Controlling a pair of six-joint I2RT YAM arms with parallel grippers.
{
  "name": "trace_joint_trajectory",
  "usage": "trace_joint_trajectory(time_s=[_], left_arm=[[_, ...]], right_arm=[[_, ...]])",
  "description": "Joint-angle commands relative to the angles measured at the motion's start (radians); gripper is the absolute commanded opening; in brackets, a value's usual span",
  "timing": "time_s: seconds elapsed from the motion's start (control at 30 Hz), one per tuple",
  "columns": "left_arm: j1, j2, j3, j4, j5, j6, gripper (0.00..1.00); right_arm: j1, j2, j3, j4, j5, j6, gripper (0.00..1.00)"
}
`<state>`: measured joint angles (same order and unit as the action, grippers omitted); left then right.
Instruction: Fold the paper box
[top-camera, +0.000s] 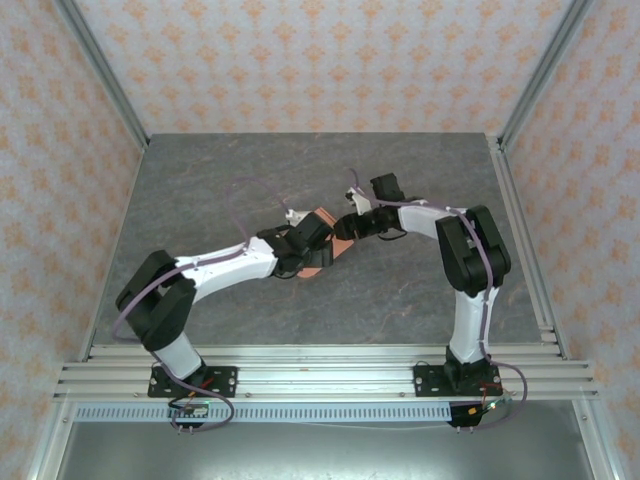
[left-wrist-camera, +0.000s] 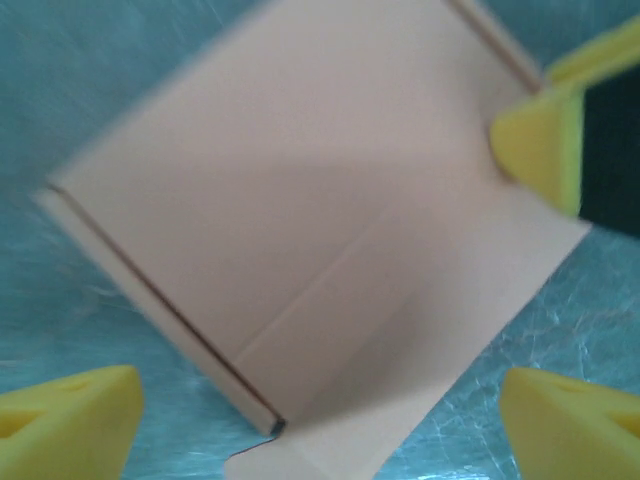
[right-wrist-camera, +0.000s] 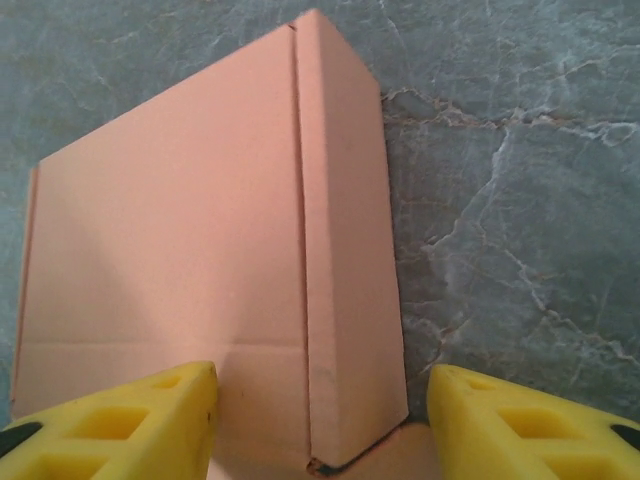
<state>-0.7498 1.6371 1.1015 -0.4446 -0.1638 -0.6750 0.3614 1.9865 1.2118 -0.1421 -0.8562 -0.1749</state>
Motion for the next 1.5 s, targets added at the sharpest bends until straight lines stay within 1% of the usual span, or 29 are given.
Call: trace_joint_trajectory(time_s=[0.0, 0.1, 0.17, 0.27, 0.33, 0.47, 0.5, 0.6, 0.63, 0.73, 0.8, 0.87, 0.97, 1.13, 1.33, 1.47], left_arm=[[0.040, -0.041, 0.046, -0.144, -0.187, 0.036, 0.95], [0.113, -0.028, 0.022, -0.121, -0.178, 0.041, 0.96], [0.160, 0.004, 0.014, -0.091, -0.143, 0.063, 0.97], [0.204, 0.060, 0.030, -0.049, -0.071, 0.097, 0.97], [0.215, 0.085, 0.047, -0.030, -0.037, 0.109, 0.97], [0.220, 0.135, 0.116, -0.053, -0.023, 0.135, 0.97], [0.222, 0.146, 0.130, -0.056, -0.019, 0.161, 0.97], [0.234, 0.182, 0.181, -0.053, 0.000, 0.208, 0.98], [0.244, 0.193, 0.200, -0.049, 0.021, 0.224, 0.98], [0.283, 0.220, 0.249, -0.009, 0.134, 0.247, 0.98], [0.301, 0.258, 0.309, -0.014, 0.197, 0.270, 0.95], [0.308, 0.325, 0.386, -0.049, 0.243, 0.290, 0.85], [0.309, 0.397, 0.470, -0.094, 0.324, 0.297, 0.78], [0.309, 0.468, 0.515, -0.131, 0.333, 0.283, 0.69], [0.310, 0.498, 0.523, -0.125, 0.362, 0.261, 0.55], [0.310, 0.507, 0.529, -0.134, 0.368, 0.253, 0.52]], right_arm=[[0.005, -0.045, -0.050, 0.052, -0.005, 0.022, 0.55], [0.014, -0.063, -0.093, 0.101, -0.009, 0.051, 0.55], [0.018, -0.079, -0.118, 0.119, 0.000, 0.073, 0.55], [0.025, -0.108, -0.145, 0.103, 0.077, 0.102, 0.55], [0.024, -0.129, -0.172, 0.108, 0.132, 0.134, 0.56], [0.025, -0.174, -0.223, 0.106, 0.186, 0.188, 0.57], [0.025, -0.189, -0.239, 0.110, 0.208, 0.206, 0.57], [0.028, -0.264, -0.296, 0.109, 0.303, 0.276, 0.58], [0.028, -0.295, -0.315, 0.106, 0.336, 0.306, 0.59], [0.036, -0.381, -0.372, 0.113, 0.392, 0.362, 0.62], [0.035, -0.420, -0.394, 0.116, 0.407, 0.374, 0.64], [0.035, -0.440, -0.403, 0.106, 0.421, 0.376, 0.66], [0.039, -0.446, -0.425, 0.119, 0.398, 0.384, 0.65], [0.068, -0.482, -0.470, 0.162, 0.387, 0.401, 0.63], [0.094, -0.439, -0.468, 0.180, 0.380, 0.410, 0.60], [0.126, -0.419, -0.459, 0.166, 0.405, 0.431, 0.57]])
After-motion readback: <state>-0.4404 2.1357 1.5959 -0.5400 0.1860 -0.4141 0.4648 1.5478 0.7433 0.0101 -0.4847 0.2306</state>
